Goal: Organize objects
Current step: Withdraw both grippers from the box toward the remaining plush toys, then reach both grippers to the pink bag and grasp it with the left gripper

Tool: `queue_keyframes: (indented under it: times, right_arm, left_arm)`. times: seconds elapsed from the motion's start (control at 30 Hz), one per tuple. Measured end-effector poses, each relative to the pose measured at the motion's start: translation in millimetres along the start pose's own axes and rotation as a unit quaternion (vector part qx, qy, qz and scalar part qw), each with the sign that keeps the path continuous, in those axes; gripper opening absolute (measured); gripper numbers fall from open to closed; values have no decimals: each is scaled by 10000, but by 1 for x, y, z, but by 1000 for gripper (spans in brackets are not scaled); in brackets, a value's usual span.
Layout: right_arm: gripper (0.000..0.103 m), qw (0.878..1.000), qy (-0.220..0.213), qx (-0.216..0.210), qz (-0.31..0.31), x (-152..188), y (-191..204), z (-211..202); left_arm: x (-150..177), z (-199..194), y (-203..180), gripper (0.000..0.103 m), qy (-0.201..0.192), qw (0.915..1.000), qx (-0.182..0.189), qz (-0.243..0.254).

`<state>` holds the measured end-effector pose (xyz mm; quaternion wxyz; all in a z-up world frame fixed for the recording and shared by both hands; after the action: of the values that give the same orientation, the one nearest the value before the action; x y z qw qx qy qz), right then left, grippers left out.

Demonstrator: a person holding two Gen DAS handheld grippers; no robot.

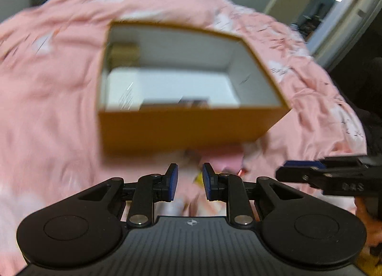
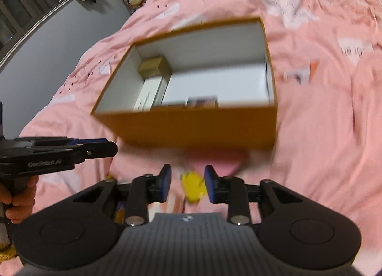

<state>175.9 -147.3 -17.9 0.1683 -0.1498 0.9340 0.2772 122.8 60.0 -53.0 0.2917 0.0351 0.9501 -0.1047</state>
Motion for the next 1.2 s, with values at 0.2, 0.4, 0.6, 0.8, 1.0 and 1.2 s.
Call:
queue_keyframes:
  times: [0.2,0.4,0.6,0.8,1.0,1.2]
  right_arm:
    - [34,9989,443,-45,-148,43,13,16]
    - [44,9975,529,-10,-463,63,27,30]
    - [44,9980,634,-82,-1,62,8,36]
    - [46,9965,811,-171,112,66,3,45]
    - [46,9974,711,-76,16,64,5,39]
    - [45,9981,360,245,-441,52,0,9]
  left_arm:
    - [43,7,1,27,480,9984,-110,-291]
    - [58,12,-14,50,643,9975,-170,230]
    - [68,20,-26,55,842,9933,-164,777]
    - [76,36,-30,59,995,9892,-329,1026]
    - [75,37,-28,63,968,9887,-464,1046]
    - [61,11,-26,61,502,9892,-706,1181]
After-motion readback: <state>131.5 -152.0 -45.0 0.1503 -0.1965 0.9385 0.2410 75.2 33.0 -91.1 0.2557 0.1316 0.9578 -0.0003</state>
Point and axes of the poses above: each gripper's, at about its wrist camera, not at the fingertips, and z roughly the way its jaws point, y to its left, x to its underside, the point moved 4 cm from there along z, roughly the way its jaws point, and after that the axes turned 15 degrees about z, right-handed, at the moved point
